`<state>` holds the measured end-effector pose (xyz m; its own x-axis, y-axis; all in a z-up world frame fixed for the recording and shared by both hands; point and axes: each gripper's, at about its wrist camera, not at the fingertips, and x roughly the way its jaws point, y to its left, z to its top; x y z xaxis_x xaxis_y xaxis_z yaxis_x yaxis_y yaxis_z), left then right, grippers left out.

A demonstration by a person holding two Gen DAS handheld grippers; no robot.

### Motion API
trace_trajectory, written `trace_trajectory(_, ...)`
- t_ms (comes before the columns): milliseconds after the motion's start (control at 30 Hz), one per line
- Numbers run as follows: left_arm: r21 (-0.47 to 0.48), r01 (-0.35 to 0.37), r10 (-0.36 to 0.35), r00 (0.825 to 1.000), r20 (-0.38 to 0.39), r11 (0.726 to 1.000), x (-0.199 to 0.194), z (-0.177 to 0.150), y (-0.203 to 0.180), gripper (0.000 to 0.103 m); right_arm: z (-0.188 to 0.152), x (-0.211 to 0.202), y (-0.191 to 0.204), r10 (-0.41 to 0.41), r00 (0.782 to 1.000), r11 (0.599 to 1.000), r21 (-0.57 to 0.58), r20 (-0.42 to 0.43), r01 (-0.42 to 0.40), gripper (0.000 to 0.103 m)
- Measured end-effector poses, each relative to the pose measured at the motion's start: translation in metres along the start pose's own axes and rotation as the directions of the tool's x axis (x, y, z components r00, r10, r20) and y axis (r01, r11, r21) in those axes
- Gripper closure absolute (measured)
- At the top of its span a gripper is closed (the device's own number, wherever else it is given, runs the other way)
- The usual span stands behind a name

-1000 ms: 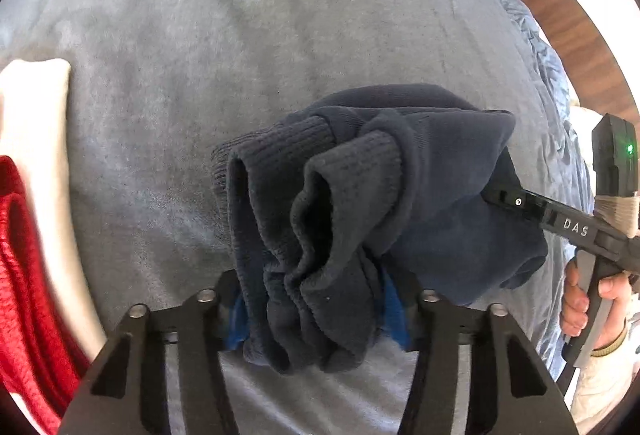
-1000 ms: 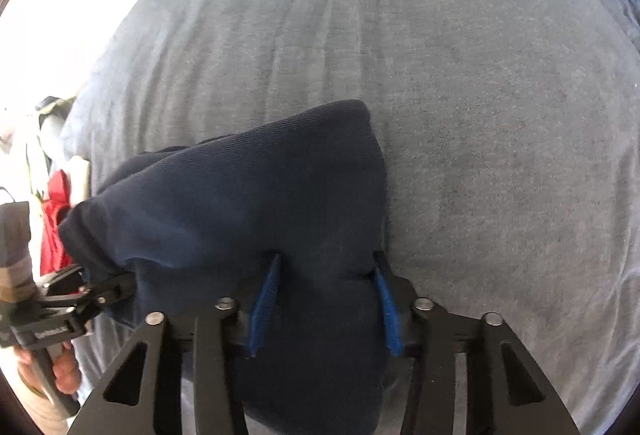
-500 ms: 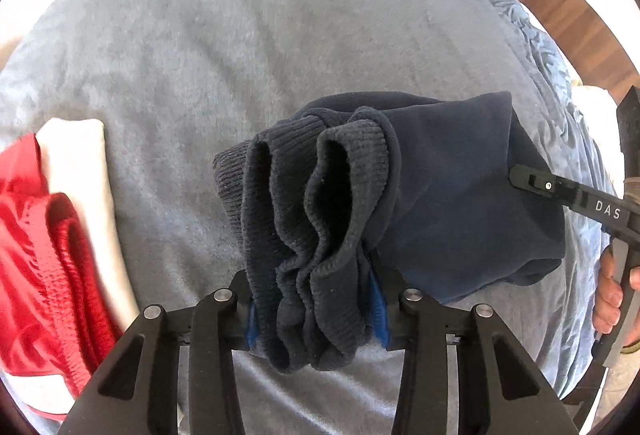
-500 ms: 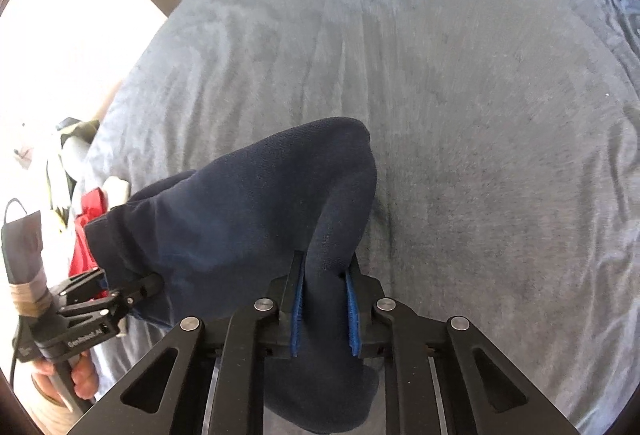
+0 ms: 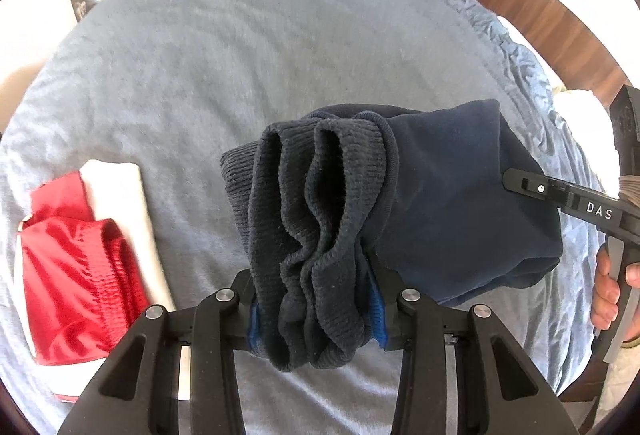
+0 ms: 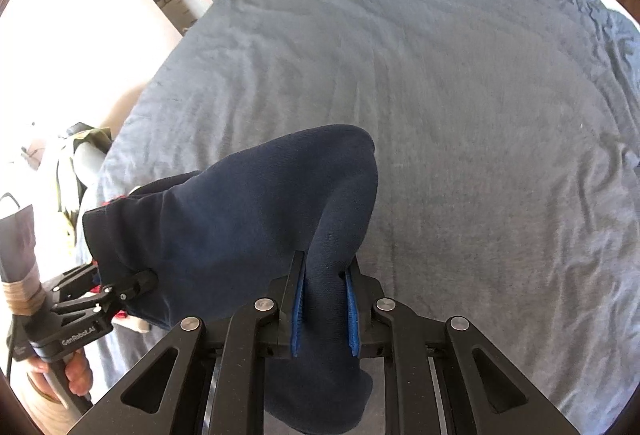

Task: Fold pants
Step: 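Carry the sweatpants with both tools onto the red-and-white garment stack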

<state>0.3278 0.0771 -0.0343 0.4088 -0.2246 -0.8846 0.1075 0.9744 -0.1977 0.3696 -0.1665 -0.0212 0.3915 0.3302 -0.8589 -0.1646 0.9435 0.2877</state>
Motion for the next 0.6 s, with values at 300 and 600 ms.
trace_trajectory(300, 0.007, -0.017, 0.016, 0.994, 0.107, 1.0, -0.066, -0.01, 0.023, 0.063, 0.0, -0.041, 0.046, 0.008, 0.997, 0.997, -0.081, 0.074, -0.002, 0.085)
trace_trajectory(600, -0.026, -0.067, 0.07, 0.985, 0.159, 0.997, -0.116, -0.028, 0.068, 0.063, 0.0, -0.051, 0.111, 0.06, 0.993, 0.987, -0.158, 0.105, -0.043, 0.085)
